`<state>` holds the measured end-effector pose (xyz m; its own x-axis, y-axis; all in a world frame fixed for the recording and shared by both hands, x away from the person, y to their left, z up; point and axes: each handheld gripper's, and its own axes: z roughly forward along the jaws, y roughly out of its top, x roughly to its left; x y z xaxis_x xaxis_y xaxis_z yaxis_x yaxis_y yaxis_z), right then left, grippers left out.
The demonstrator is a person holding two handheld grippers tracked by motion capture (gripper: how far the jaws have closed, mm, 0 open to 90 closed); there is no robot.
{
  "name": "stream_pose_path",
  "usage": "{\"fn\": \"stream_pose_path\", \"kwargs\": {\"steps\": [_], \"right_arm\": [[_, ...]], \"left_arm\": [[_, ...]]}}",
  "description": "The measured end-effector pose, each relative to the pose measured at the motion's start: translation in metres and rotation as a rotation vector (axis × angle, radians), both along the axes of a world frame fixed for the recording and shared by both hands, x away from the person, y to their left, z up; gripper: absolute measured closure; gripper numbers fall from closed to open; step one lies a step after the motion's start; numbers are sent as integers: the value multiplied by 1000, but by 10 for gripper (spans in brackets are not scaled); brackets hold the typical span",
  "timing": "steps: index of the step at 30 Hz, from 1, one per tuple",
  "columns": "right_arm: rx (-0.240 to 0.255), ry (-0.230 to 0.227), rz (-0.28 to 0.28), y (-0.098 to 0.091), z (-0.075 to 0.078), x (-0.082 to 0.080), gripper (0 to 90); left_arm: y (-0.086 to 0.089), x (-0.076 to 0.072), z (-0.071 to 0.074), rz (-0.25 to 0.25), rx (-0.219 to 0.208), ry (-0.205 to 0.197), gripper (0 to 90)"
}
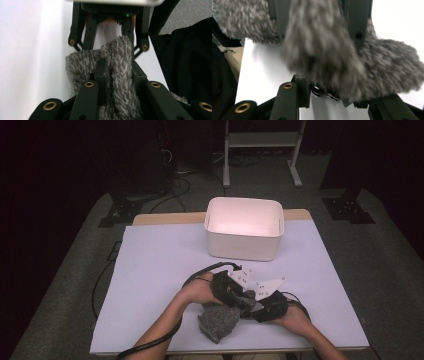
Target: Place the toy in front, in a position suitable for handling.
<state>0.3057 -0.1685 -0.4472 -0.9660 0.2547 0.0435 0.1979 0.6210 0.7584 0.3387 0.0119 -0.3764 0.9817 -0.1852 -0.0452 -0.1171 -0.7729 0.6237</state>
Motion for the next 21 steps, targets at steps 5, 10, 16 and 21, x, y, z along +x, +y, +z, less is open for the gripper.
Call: {"fn": "stream_pose_path", "kwargs": {"steps": [5,10,16,21], "right_arm": [[-13,-17,8,0,1,-1,573],[-12,-7,11,0,1,0,573],[-19,-9,13,0,1,0,573],[-21,-5,13,0,2,0,574]], "left_arm": [[20,-2,2,20,17,-20,728],[45,1,2,70,44,-24,726],[71,2,2,112,23,-21,723],[91,2,5,152,51,-30,721]]}}
